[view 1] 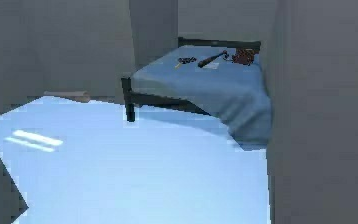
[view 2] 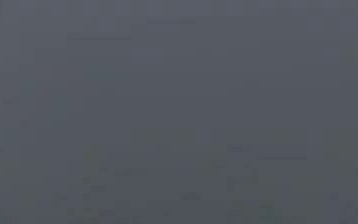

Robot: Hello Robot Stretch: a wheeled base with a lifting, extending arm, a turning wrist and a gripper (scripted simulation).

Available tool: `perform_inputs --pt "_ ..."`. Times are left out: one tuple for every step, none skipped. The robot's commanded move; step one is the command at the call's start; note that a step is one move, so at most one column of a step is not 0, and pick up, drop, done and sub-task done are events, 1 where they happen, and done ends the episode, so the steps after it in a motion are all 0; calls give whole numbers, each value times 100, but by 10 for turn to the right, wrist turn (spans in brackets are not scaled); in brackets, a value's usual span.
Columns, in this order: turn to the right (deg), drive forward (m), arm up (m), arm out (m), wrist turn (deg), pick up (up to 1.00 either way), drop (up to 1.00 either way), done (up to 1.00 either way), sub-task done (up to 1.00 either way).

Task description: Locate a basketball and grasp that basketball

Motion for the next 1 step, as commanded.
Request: perform_inputs --pt "-450 0 0 0 0 0 0 0 0"
